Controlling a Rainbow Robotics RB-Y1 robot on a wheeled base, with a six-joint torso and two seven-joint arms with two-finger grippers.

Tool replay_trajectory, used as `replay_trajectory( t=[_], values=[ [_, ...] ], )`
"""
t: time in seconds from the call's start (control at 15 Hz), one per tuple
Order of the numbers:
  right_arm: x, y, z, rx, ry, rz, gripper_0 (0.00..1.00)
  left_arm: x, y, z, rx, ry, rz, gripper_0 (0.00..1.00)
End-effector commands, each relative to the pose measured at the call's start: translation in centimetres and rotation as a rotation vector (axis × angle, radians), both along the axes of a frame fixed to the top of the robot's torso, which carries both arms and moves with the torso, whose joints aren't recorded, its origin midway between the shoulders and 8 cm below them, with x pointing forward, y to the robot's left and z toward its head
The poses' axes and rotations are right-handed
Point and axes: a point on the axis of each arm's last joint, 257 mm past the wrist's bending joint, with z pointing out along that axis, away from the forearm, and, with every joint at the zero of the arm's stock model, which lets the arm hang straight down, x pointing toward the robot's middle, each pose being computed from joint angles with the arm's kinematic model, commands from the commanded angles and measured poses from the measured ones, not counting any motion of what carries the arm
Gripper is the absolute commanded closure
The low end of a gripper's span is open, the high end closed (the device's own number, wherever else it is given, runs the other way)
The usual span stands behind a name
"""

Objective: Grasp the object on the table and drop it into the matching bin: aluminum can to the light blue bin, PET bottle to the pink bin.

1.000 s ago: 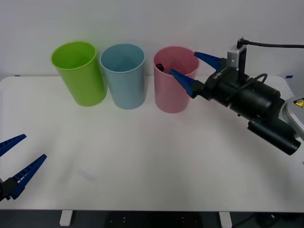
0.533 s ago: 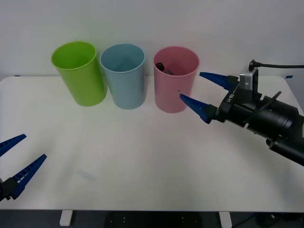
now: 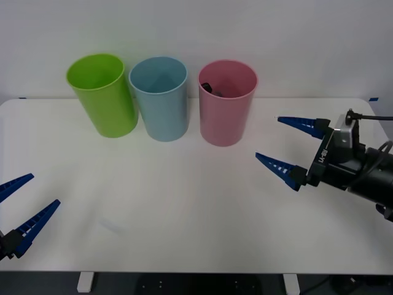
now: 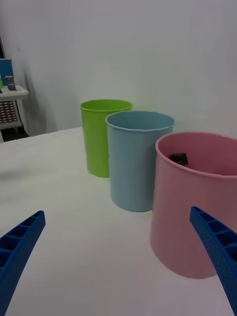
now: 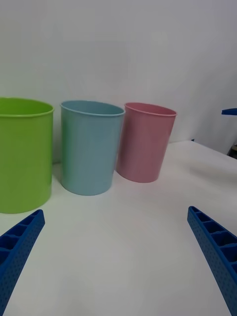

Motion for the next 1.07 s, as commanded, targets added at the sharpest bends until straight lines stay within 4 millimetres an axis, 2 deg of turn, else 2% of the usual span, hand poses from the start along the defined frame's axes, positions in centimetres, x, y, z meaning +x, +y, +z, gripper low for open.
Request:
replay_trajectory(
  t=[0.07,0.4,0.67,1.07],
  values=[
    [-1.8,-2.0,-1.3,-0.032,0.012,0.01,0.0,0.0,0.0,0.0,0.0,0.0,0.0,0.0],
    [-5.7,-5.0,-3.9,-0.045,0.101,0.036,0.0,0.0,0.0,0.0,0.0,0.0,0.0,0.0],
    [-8.6,-5.5,-5.1,-0.007,0.162,0.07,0.0,0.0,0.0,0.0,0.0,0.0,0.0,0.0],
    [-11.2,-5.3,-6.8,0.047,0.233,0.085,0.0,0.0,0.0,0.0,0.0,0.0,0.0,0.0]
  ],
)
